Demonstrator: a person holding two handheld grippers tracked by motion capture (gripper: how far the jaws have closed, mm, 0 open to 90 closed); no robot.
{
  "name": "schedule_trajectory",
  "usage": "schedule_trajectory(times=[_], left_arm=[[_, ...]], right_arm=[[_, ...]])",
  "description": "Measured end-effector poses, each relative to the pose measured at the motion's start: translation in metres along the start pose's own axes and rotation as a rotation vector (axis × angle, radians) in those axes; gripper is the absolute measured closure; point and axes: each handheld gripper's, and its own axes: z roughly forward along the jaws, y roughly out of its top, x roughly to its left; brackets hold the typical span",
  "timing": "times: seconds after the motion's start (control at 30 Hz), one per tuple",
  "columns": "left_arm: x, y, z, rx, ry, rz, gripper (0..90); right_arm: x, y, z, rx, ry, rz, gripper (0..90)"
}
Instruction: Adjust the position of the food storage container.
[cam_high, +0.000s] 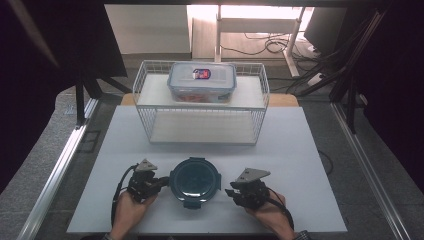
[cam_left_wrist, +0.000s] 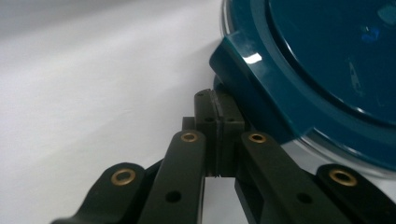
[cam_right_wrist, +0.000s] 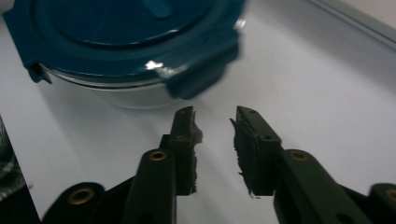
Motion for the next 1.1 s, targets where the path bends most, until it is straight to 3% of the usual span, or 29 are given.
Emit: schedule_trajectory(times=[0.1, 0.2, 0.33, 0.47, 0.53, 0.63, 0.77, 0.93, 1.1], left_arm=[[-0.007, 0.002, 0.003, 0.006, -0.002, 0.020, 90.0], [-0.009, 0.003, 0.006, 0.004, -0.030, 0.008, 90.0], [-0.013, 0.005, 0.010, 0.001, -0.044, 0.018, 90.0], [-0.008, 0.007, 0.011, -0.006, -0.070, 0.025, 90.0], [-0.006, 0.007, 0.010, -0.017, -0.061, 0.038, 89.7], [-0.001, 0.002, 0.004, -0.031, -0.033, 0.093, 70.6], [0.008, -0.007, -0.004, -0.042, -0.031, 0.099, 40.5], [0.012, -0.014, -0.014, -0.081, -0.073, 0.096, 17.5], [0.012, -0.021, -0.016, -0.072, -0.064, 0.124, 8.0]], right_arm=[[0.006, 0.000, 0.005, 0.030, -0.008, -0.027, 76.4], [0.007, 0.000, 0.005, 0.047, -0.021, -0.038, 82.7], [0.002, -0.002, 0.002, 0.049, -0.028, -0.029, 83.3], [-0.003, -0.003, 0.000, 0.043, -0.008, -0.012, 82.2], [-0.003, -0.003, -0.002, 0.036, -0.013, -0.017, 73.1], [-0.009, -0.007, -0.008, 0.018, -0.038, -0.016, 58.6], [-0.021, -0.013, -0.017, -0.024, -0.013, 0.039, 37.3], [-0.025, -0.015, -0.016, -0.075, -0.018, 0.030, 15.0], [-0.020, -0.015, -0.011, -0.048, -0.035, -0.019, 4.9]])
